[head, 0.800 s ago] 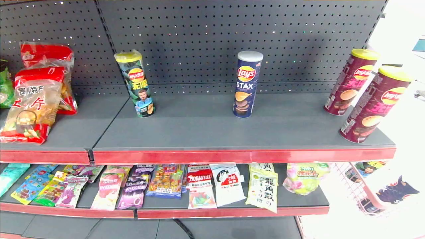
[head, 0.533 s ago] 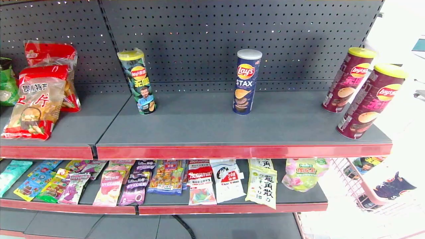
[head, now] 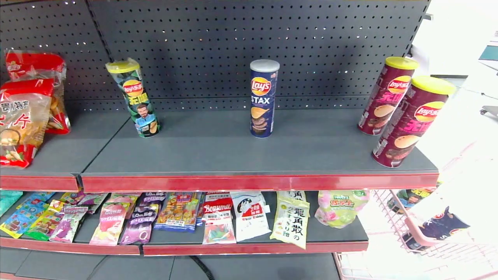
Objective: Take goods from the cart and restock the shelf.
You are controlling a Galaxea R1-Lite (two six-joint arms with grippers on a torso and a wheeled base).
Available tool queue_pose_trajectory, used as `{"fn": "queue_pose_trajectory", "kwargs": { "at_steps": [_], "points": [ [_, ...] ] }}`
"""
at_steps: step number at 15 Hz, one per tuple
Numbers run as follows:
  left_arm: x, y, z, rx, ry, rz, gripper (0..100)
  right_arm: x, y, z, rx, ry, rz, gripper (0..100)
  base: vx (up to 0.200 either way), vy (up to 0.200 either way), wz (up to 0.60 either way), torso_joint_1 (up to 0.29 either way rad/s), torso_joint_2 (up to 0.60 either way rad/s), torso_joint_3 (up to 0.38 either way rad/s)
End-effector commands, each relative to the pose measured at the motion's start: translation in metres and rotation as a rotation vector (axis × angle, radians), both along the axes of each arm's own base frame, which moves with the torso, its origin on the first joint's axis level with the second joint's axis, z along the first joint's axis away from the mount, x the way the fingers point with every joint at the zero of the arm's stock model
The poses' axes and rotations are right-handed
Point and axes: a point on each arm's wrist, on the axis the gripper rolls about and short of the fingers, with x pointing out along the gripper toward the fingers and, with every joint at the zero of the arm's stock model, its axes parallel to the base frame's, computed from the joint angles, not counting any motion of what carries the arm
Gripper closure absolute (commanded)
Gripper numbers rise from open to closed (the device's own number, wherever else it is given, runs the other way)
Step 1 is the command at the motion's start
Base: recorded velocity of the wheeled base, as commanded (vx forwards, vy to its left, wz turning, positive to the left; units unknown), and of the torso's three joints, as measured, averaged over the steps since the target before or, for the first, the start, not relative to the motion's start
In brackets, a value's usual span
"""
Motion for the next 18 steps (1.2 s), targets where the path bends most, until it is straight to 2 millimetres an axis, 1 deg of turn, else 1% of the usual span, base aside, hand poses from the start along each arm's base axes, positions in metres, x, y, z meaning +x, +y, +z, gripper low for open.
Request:
{"fn": "queue_pose_trajectory", "kwargs": {
  "at_steps": [1, 12, 14, 18],
  "points": [
    [0.0001, 0.0, 0.0, 0.0, 0.001, 0.0, 0, 0.0, 0.0, 0.0, 0.0, 0.0, 0.0, 0, 0.0, -0.2, 0.0, 0.012, 0.0, -0.002],
    [0.0001, 0.0, 0.0, -0.002, 0.001, 0.0, 0, 0.0, 0.0, 0.0002, 0.0, -0.002, 0.0, 0, 0.0, -0.2, 0.0, 0.001, 0.0, 0.003],
    [0.0002, 0.0, -0.0004, -0.003, 0.002, 0.0, 0, 0.0, 0.0, 0.0, 0.0, 0.0, -0.001, 0, 0.0, 0.0, 0.0, 0.0, 0.0, 0.0],
    [0.0002, 0.0, -0.0004, -0.003, 0.002, 0.0, 0, 0.0, -0.0001, 0.0, 0.0, 0.0, -0.004, 0, 0.0, 0.0, -0.6, 0.001, 0.0, 0.004]
  ]
}}
